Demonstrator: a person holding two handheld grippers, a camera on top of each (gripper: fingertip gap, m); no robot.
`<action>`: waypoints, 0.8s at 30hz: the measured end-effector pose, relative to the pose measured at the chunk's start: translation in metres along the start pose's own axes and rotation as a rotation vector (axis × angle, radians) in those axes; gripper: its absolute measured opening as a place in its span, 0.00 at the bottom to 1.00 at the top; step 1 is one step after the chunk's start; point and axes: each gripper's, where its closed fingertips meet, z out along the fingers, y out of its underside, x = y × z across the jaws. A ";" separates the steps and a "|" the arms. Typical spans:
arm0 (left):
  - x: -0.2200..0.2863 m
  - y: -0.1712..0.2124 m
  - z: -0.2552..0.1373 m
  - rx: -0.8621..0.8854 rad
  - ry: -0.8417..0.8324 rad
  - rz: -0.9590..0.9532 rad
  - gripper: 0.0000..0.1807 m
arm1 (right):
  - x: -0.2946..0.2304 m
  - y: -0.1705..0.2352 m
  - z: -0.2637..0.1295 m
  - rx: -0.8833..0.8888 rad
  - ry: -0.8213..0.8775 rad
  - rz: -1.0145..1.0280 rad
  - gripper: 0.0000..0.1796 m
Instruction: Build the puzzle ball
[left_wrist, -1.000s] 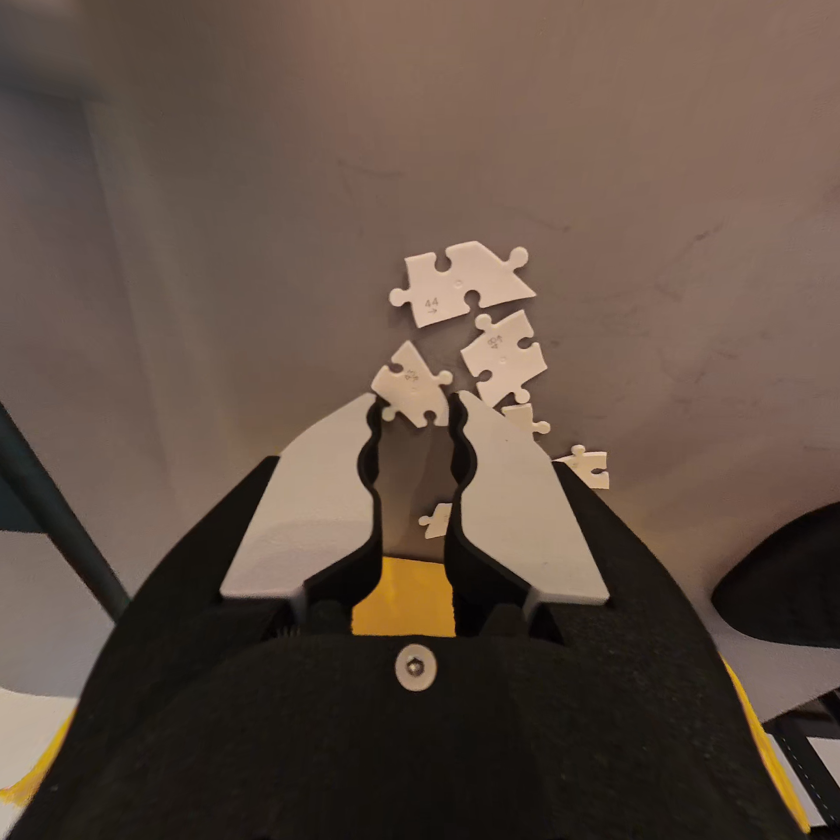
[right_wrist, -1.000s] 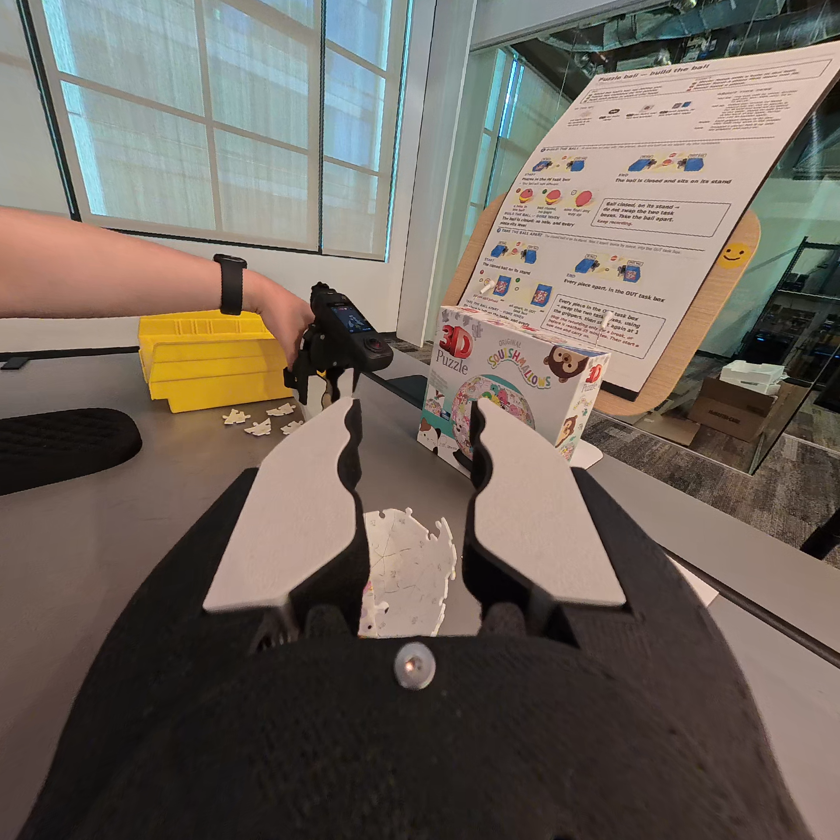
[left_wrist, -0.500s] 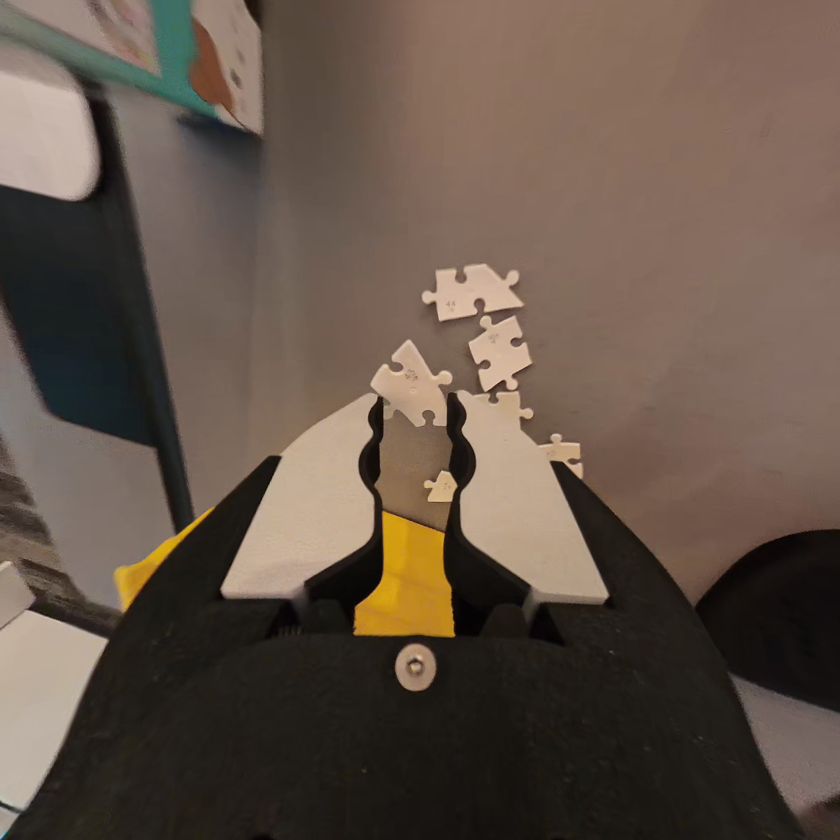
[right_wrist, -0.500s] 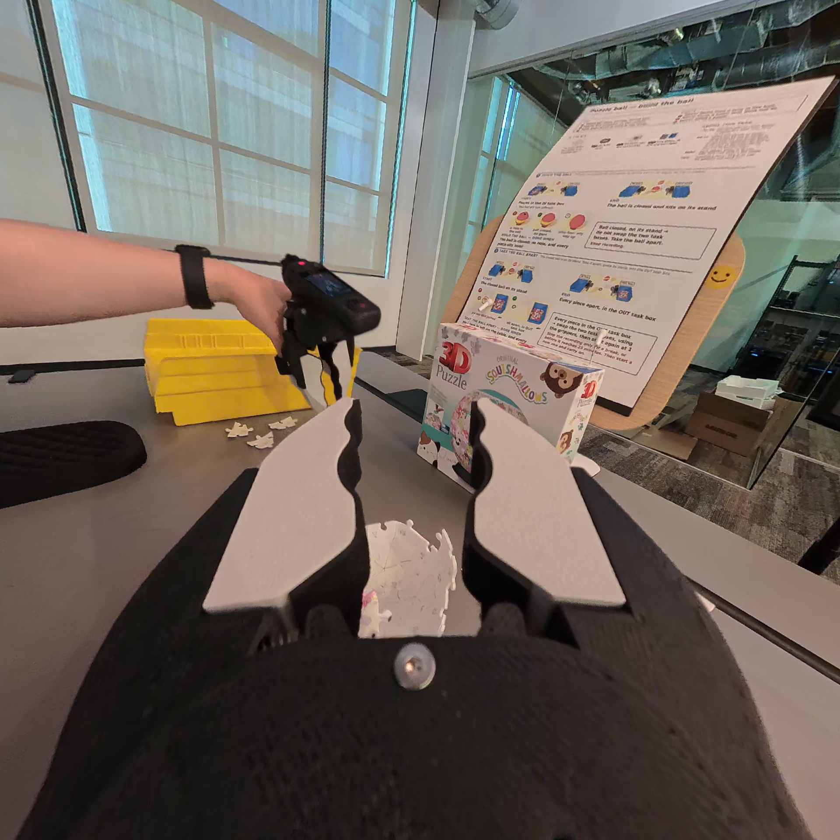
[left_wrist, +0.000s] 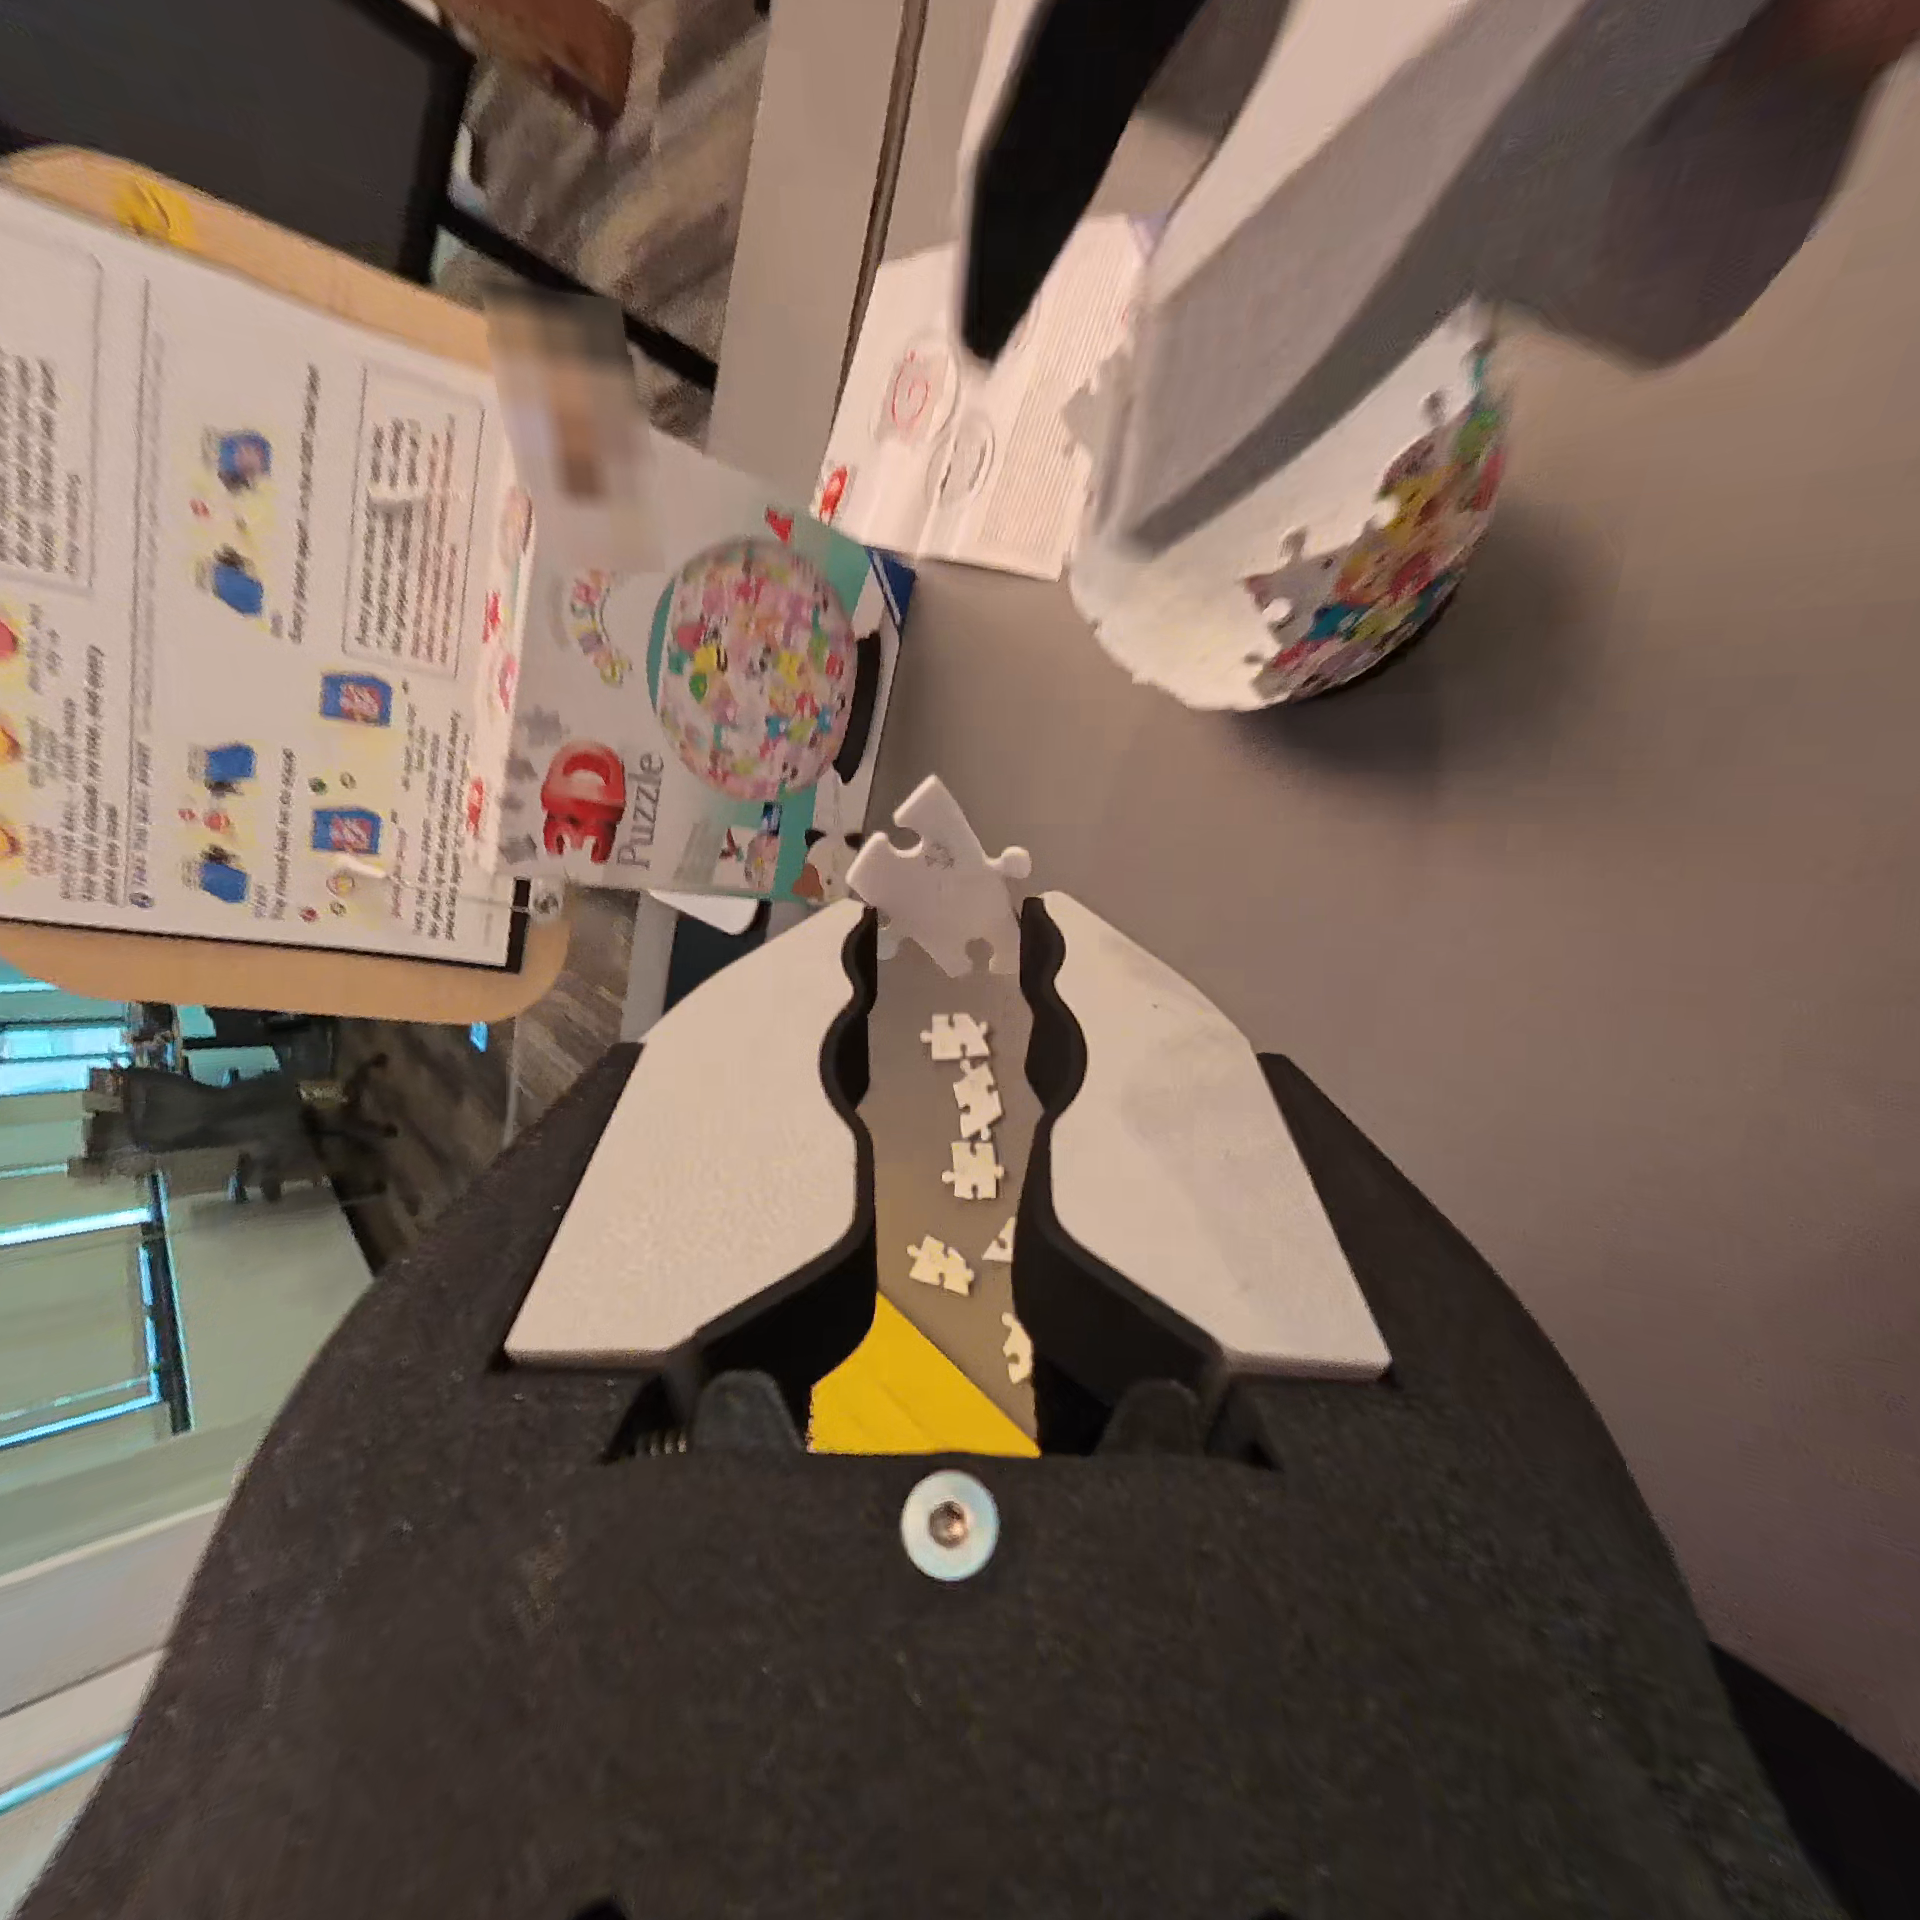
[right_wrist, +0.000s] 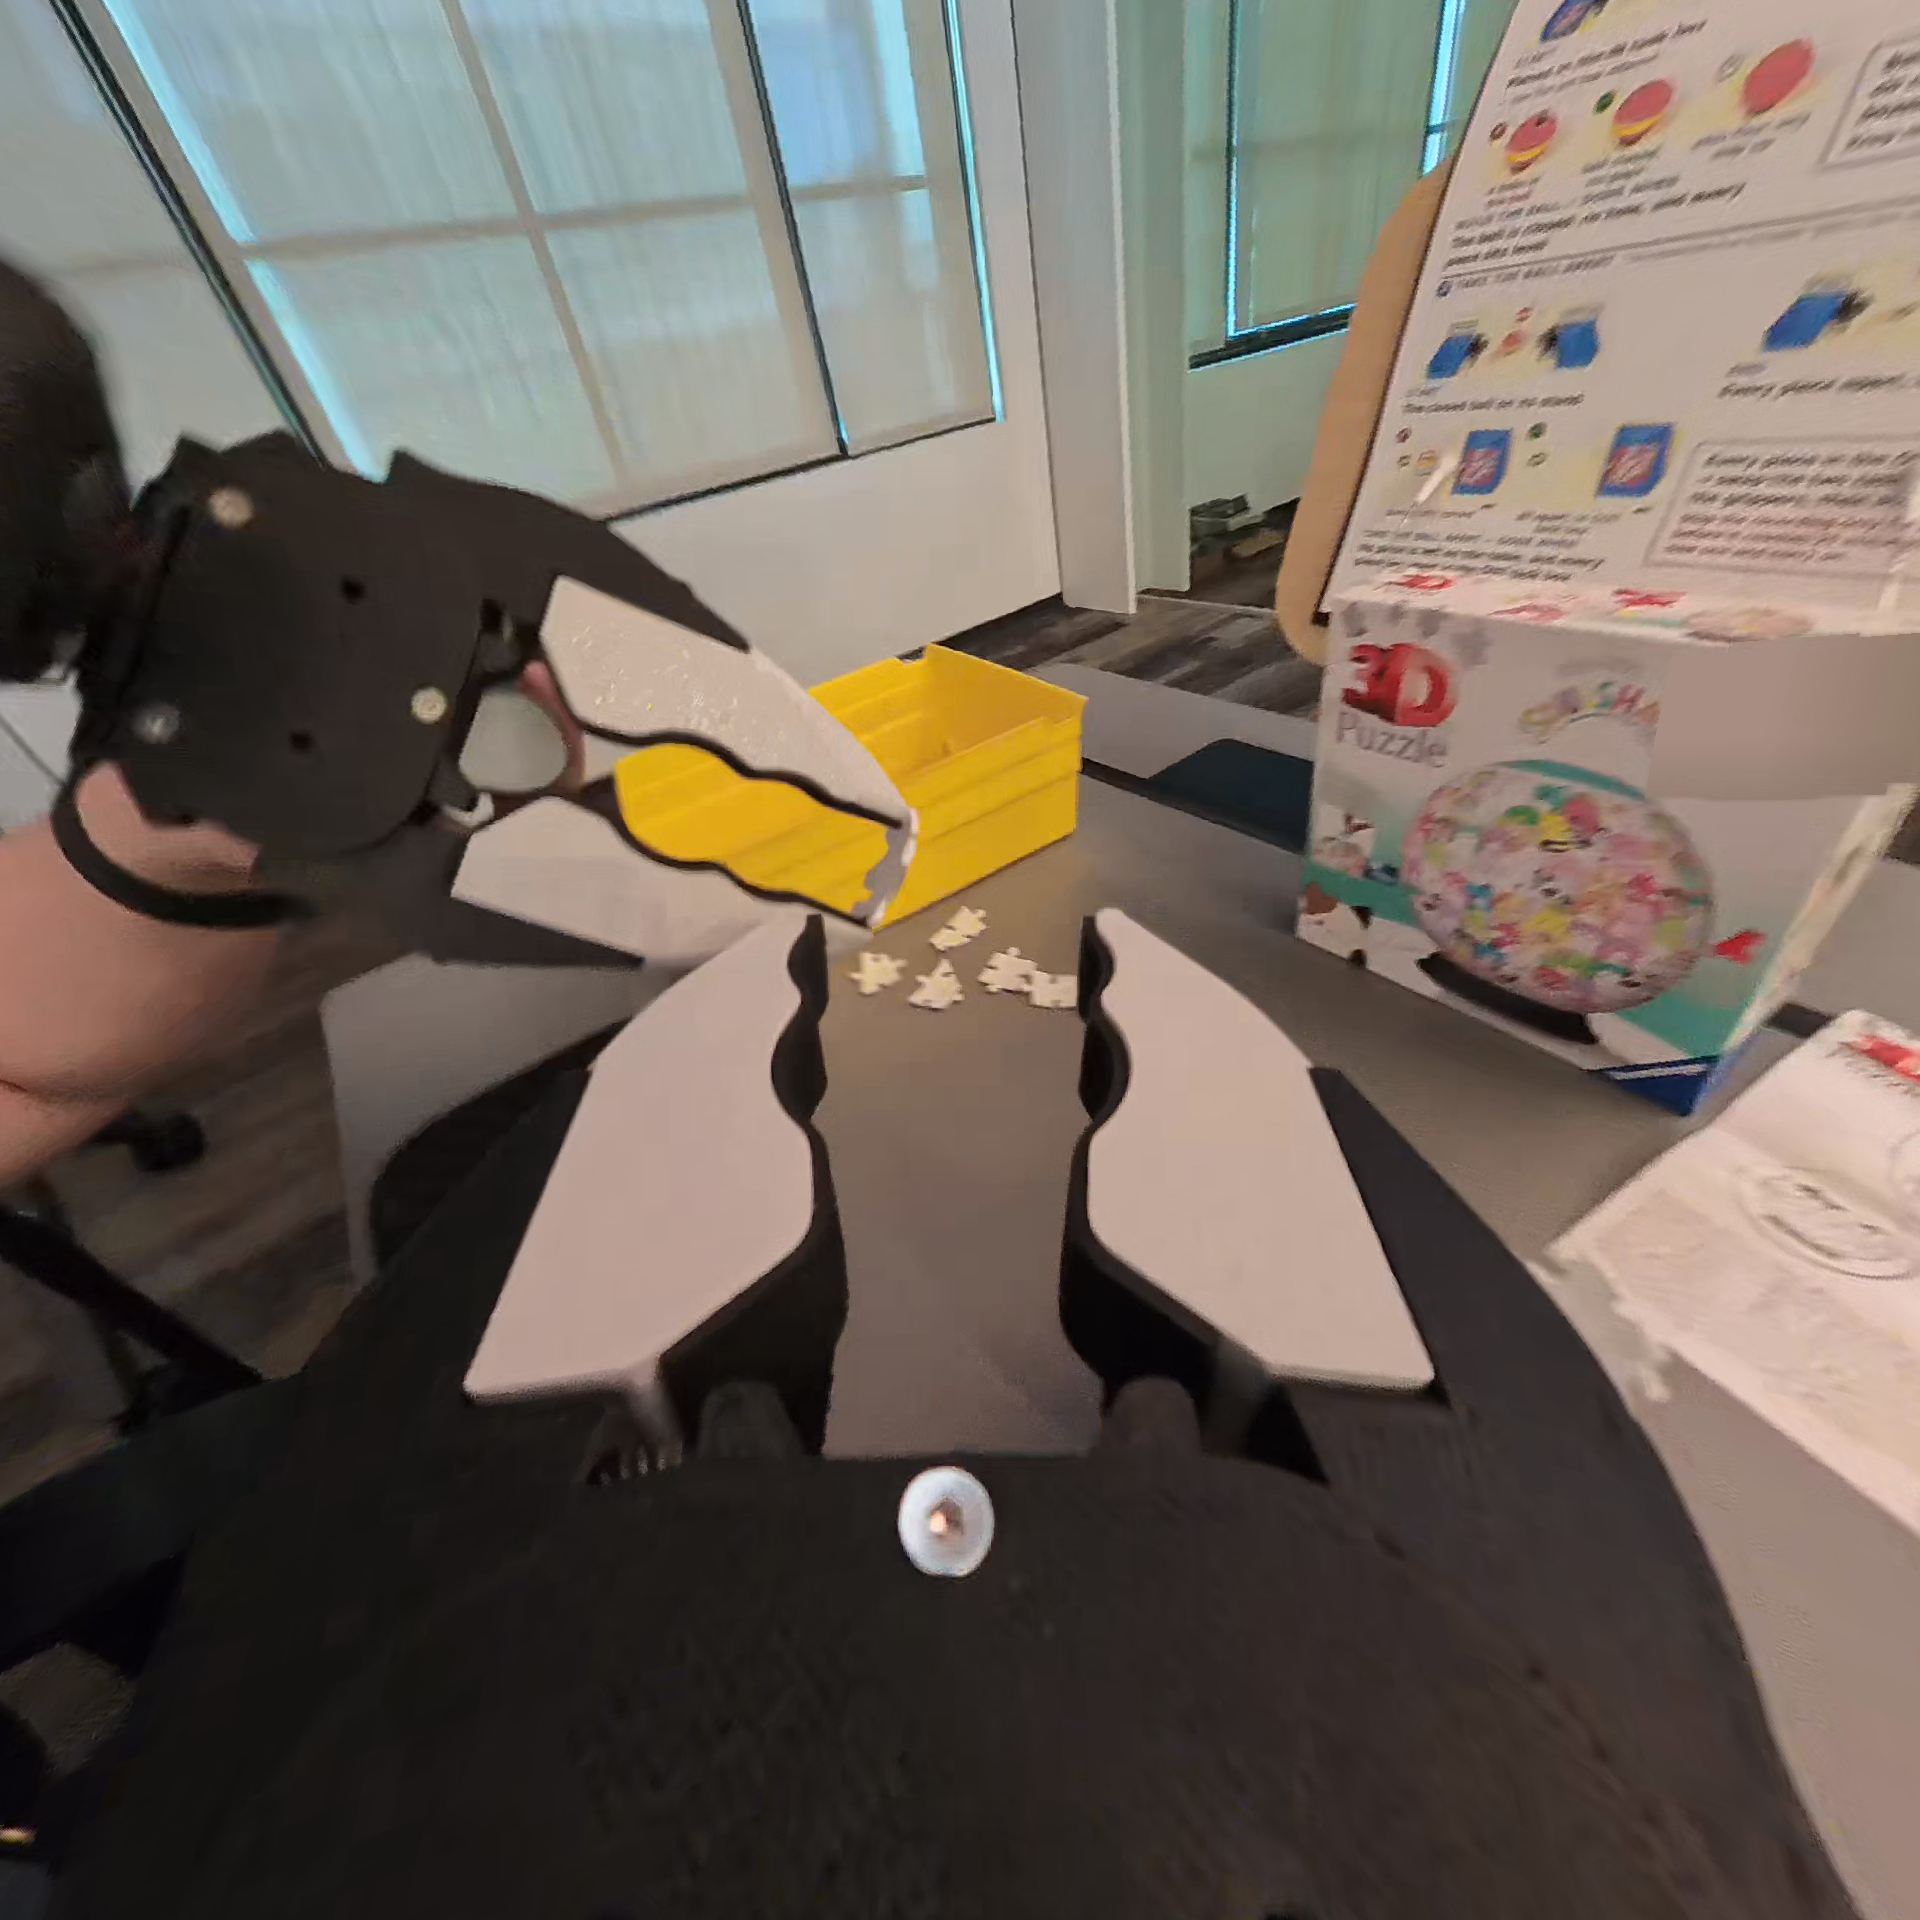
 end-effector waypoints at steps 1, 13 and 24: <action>0.004 -0.006 -0.006 0.008 -0.013 0.016 0.14 | -0.004 0.000 0.002 0.006 -0.019 0.036 0.25; 0.033 -0.016 -0.030 0.024 -0.014 0.052 0.15 | -0.035 0.019 0.015 -0.009 -0.115 0.188 0.20; 0.071 -0.013 -0.050 0.335 0.164 -0.381 0.19 | -0.042 0.061 -0.010 -0.028 -0.314 0.334 0.01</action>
